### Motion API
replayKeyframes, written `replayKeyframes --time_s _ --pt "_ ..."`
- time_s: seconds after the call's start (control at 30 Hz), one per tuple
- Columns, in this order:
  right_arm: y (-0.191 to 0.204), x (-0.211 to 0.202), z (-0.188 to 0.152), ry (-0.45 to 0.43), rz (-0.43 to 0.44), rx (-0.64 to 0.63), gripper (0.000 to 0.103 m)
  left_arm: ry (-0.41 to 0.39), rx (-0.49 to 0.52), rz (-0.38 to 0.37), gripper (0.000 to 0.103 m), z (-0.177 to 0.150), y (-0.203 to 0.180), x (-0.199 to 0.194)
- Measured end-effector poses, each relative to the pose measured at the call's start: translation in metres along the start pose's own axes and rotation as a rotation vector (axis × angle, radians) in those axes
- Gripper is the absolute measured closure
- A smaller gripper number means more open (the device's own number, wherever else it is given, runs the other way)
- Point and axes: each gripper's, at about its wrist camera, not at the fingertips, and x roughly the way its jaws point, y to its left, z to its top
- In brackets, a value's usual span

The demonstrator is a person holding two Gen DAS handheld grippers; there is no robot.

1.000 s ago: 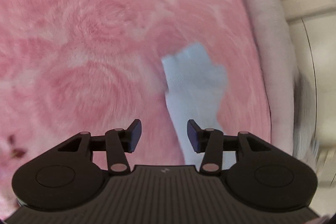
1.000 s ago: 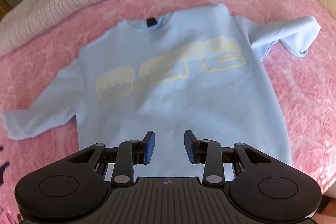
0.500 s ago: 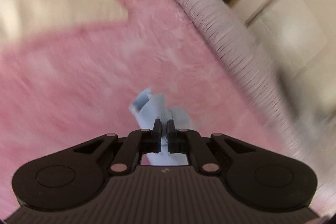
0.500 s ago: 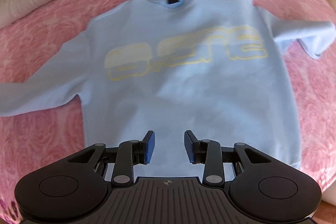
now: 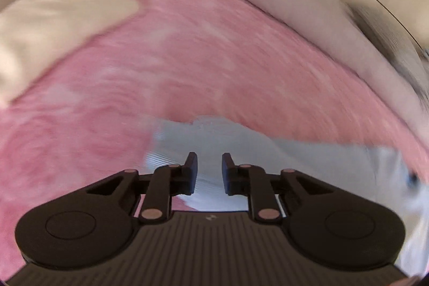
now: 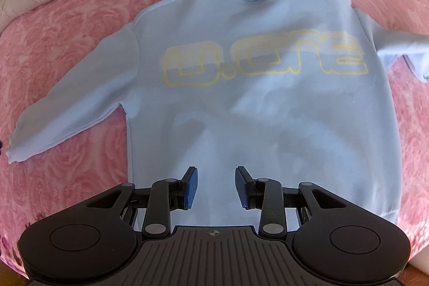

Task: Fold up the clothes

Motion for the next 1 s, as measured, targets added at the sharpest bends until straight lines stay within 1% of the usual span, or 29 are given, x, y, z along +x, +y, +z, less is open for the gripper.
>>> replayKeyframes --time_s 0.03,0.07,0.13,0.17,0.2,0.27,0.33,0.37,0.4,0.47,0.53,0.6,0.63,0.67,0.7,0.77,0.83,0.9,0.97,1.0 --pt "-0.001 -0.001 -0.002 0.0 -0.001 0.002 0.068 0.026 0.053 -0.018 0.088 -0.004 -0.005 0.012" --pt "-0.003 -0.002 -0.003 0.001 -0.003 0.003 0.068 0.052 0.107 0.023 0.089 -0.009 -0.006 0.022" --pt "-0.006 -0.004 -0.006 0.004 -0.006 0.007 0.068 0.104 0.215 0.106 0.101 -0.017 -0.007 0.041" --pt "-0.008 -0.006 -0.008 0.0 -0.008 0.012 0.068 0.108 0.216 0.115 0.1 -0.021 -0.001 0.042" --pt "-0.012 -0.008 -0.01 -0.003 -0.012 0.02 0.068 0.101 0.177 0.077 0.1 -0.023 0.011 0.037" --pt "-0.02 -0.011 -0.013 -0.011 -0.024 0.042 0.068 0.091 0.168 0.14 0.1 -0.024 0.022 0.027" --pt "-0.03 -0.012 -0.016 -0.014 -0.037 0.07 0.068 0.077 0.203 0.232 0.1 -0.018 0.025 0.02" --pt "-0.035 -0.012 -0.018 -0.014 -0.038 0.087 0.068 0.059 0.19 0.241 0.097 -0.013 0.029 0.015" --pt "-0.039 -0.013 -0.02 -0.017 -0.031 0.105 0.068 0.029 0.162 0.22 0.096 -0.009 0.03 0.004" --pt "-0.045 -0.013 -0.023 -0.021 -0.014 0.136 0.068 0.003 0.13 0.159 0.096 -0.005 0.024 -0.006" --pt "-0.051 -0.013 -0.027 -0.023 0.005 0.157 0.068 0.063 0.181 0.16 0.093 -0.011 0.006 -0.002" --pt "-0.058 -0.016 -0.032 -0.028 0.021 0.174 0.068 0.138 0.194 0.161 0.094 -0.019 -0.015 0.007" --pt "-0.063 -0.018 -0.035 -0.033 0.028 0.183 0.068 0.163 0.176 0.128 0.094 -0.025 -0.025 0.005" --pt "-0.067 -0.02 -0.038 -0.037 0.035 0.192 0.068 0.187 0.161 0.069 0.094 -0.032 -0.038 0.003" --pt "-0.076 -0.023 -0.041 -0.045 0.037 0.207 0.068 0.207 0.161 0.011 0.093 -0.04 -0.055 -0.002" --pt "-0.094 -0.029 -0.047 -0.063 0.039 0.239 0.068 0.236 0.2 -0.072 0.089 -0.057 -0.097 -0.015" --pt "-0.119 -0.035 -0.052 -0.082 0.039 0.288 0.068 0.261 0.23 -0.153 0.088 -0.076 -0.139 -0.029" --pt "-0.148 -0.041 -0.058 -0.099 0.038 0.336 0.068 0.292 0.24 -0.222 0.087 -0.093 -0.179 -0.039" --pt "-0.183 -0.044 -0.063 -0.115 0.031 0.375 0.068 0.308 0.259 -0.27 0.087 -0.109 -0.219 -0.049" --pt "-0.203 -0.044 -0.064 -0.12 0.024 0.393 0.068 0.303 0.279 -0.281 0.086 -0.116 -0.237 -0.052"
